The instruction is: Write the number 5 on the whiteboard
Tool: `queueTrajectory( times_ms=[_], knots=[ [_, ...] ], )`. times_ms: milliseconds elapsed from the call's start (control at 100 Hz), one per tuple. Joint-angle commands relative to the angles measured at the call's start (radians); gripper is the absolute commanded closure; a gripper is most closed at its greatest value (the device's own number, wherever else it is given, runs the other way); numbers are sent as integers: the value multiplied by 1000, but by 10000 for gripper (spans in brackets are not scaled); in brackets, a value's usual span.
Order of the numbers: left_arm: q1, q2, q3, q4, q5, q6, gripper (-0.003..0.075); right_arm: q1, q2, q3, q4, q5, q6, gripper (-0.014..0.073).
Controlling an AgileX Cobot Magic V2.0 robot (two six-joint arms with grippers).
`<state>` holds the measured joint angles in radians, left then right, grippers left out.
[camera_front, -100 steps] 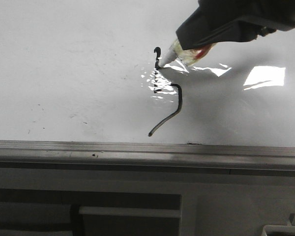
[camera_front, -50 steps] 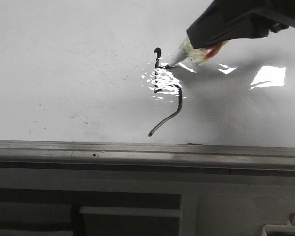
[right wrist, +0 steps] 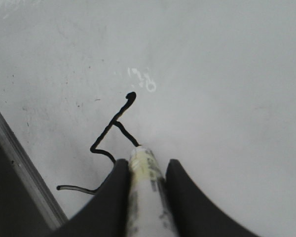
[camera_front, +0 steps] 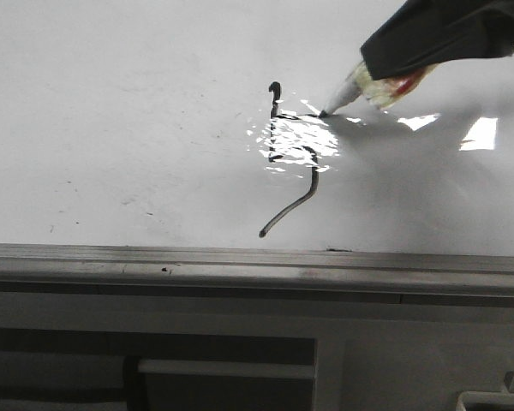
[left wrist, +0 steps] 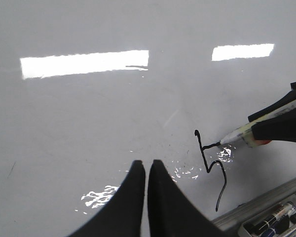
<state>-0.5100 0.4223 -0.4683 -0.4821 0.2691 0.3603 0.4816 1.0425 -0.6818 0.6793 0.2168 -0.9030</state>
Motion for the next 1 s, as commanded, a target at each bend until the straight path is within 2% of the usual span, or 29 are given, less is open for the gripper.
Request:
queueTrajectory(
  times_ms=[0,80,180,300,420,530,630,850,990],
  knots=[
    [2,4,-28,-27,-65,-6,738,37,-93,-54,-7,-17,-16,645],
    [2,7,-28,-28,-36,-6,708,88,-170,-78,-9,32,-16,645],
    [2,38,-37,-28,54,14,603,141,-221,-86,-33,109,-16,645],
    [-19,125,-83,-32,193,200,429,180,-228,-86,-76,173,-16,645],
    [-70,227,-142,-36,259,331,311,205,-190,-86,-95,197,-16,645],
    [-143,315,-198,-79,322,436,300,250,-149,-86,-95,201,-55,645],
    [-227,379,-237,-128,326,506,300,322,-120,-86,-95,185,-89,645],
    [-401,481,-286,-128,292,524,300,447,-77,-88,-95,95,-102,646],
    [-459,529,-296,-126,248,524,300,488,-68,-88,-95,73,-102,646]
  ],
)
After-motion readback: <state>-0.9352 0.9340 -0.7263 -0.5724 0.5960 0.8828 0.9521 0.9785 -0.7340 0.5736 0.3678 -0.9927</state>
